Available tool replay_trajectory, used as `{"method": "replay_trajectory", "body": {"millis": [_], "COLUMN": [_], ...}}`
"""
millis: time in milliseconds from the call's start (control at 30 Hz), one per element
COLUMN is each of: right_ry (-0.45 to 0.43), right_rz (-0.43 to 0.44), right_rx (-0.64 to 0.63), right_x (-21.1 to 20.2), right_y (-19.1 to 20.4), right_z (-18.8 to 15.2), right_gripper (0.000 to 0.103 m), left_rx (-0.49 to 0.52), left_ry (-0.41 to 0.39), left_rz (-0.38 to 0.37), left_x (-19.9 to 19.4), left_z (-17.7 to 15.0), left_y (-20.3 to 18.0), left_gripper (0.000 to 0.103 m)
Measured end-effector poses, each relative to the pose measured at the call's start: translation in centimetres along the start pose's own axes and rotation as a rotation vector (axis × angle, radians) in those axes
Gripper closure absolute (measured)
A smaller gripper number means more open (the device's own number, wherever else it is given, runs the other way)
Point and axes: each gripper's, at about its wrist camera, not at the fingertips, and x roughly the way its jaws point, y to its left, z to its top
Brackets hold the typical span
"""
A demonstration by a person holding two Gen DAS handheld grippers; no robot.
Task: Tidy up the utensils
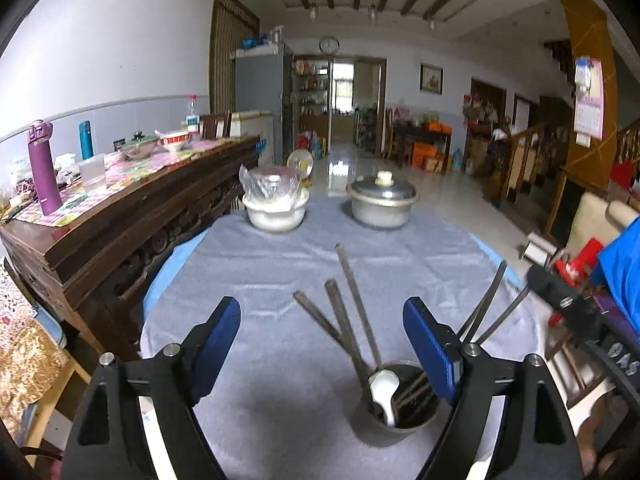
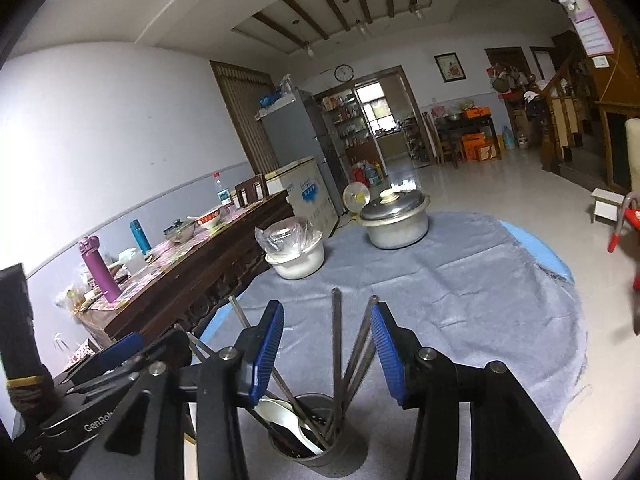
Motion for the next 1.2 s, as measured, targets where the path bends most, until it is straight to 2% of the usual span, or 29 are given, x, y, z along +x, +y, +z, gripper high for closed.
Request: {"method": "replay_trajectory", "body": {"millis": [167, 267, 467, 567, 1200], "right_ry": [0.024, 0.043, 0.099, 0.120, 0.202], "right_rz": [-0.026, -0.046, -0.071, -0.079, -0.127], "right_rx": [-0.014, -0.037, -0.036, -0.028, -0.021], "right_x": [-1.5, -2.2, -3.0, -3.4, -6.4], "right_y": [0.1, 0.4, 0.5, 0.6, 3.1], "right_z": [-0.3, -1.0, -2.4, -2.8, -5.6], "right_gripper": [0.054, 0.054, 0.052, 0.045, 0.043], "left_rx": [0.002, -0.005, 0.008, 0.034, 0.077], "left_ry": [0.065, 0.075, 0.064, 0.059, 0.033], "left_rz": [0.020, 0.034, 0.072, 0.090, 0.123], "left_x": [0.0, -0.5, -1.9, -2.7, -6.4], "left_z": [-0.5, -0.8, -1.3, -1.7, -3.8], "left_y": [0.6, 1.1, 1.8, 1.7, 2.9], "left_gripper": [0.019, 0.019, 0.019, 0.019, 0.019]}}
